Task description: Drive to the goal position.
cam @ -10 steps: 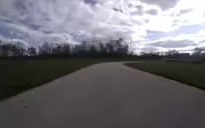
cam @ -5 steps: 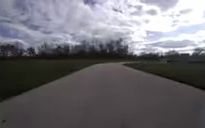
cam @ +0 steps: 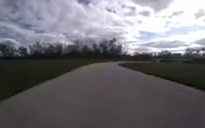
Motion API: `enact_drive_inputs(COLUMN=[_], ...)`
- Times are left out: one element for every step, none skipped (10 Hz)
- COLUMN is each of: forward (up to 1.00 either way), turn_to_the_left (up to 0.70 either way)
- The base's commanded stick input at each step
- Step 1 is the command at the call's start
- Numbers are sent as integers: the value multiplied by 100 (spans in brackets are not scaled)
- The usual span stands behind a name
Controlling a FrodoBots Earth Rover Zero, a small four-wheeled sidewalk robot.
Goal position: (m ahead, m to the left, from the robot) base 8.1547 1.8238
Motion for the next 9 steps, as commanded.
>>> enact_drive_inputs(forward=[99,99,99,99,99,99,99,99,99], turn_to_the_left=[0,0,0,0,-2,-9,-18,-16,-11])
